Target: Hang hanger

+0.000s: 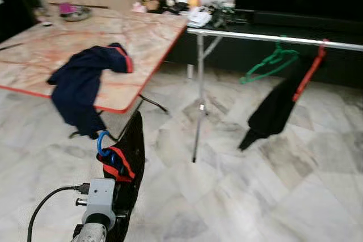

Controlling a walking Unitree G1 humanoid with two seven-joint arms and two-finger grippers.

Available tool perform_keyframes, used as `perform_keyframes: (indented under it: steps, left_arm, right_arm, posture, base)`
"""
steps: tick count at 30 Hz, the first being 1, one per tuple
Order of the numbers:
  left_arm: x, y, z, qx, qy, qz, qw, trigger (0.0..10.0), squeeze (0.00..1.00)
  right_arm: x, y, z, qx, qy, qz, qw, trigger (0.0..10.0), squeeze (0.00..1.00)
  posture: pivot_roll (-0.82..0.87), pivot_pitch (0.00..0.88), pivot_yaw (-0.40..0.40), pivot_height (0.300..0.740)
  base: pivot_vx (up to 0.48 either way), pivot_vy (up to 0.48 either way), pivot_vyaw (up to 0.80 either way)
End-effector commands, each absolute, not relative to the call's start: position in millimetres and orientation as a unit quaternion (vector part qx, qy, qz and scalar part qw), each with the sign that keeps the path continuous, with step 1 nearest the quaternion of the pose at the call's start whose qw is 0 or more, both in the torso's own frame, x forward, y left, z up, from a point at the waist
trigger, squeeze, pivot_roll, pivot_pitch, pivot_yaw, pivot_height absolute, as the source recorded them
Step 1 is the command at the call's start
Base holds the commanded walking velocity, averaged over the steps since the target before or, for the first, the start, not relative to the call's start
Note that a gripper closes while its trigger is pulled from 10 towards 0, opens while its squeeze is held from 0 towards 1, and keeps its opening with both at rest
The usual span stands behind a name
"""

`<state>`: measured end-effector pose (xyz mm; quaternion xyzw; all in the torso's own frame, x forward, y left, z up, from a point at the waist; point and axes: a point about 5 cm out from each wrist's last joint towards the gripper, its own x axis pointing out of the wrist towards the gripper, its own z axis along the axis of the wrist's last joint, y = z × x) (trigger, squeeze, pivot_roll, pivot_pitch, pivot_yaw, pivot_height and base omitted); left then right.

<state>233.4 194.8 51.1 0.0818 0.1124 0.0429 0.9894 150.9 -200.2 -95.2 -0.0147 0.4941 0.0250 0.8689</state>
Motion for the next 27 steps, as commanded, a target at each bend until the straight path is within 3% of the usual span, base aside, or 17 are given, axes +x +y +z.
perform_keyframes:
  steps: [1,8,17,22,27]
  left_arm:
    - [238,196,64,0.084,0.086,0.044,0.992,10.0,0.0]
    - [236,193,64,0.121,0.09,0.022,0.988,10.0,0.0]
    - [237,194,66,0.105,0.087,0.031,0.99,10.0,0.0]
    - [236,193,66,0.107,0.089,0.025,0.99,10.0,0.0]
    - [240,182,64,0.117,0.113,-0.038,0.986,10.0,0.0]
  right_arm:
    - [150,-197,-96,-0.008,0.497,0.026,0.867,10.0,0.0]
    - [155,-188,-96,-0.004,0.495,0.027,0.868,10.0,0.0]
    - [153,-193,-96,-0.005,0.495,0.024,0.868,10.0,0.0]
    - [153,-196,-95,-0.006,0.492,0.025,0.87,10.0,0.0]
    - [169,-188,-89,-0.008,0.462,0.033,0.886,10.0,0.0]
  posture:
    - [0.02,0.138,0.029,0.74]
    - [0.02,0.155,0.032,0.74]
    - [0.02,0.167,0.03,0.74]
    - [0.02,0.166,0.029,0.74]
    - [0.02,0.168,0.03,0.74]
  base:
    - [0.0,0.0,-0.8]
    - [0.0,-0.137,-0.8]
    - [0.0,-0.107,-0.77]
    - [0.0,0.0,0.0]
    - [0.0,0.0,0.0]
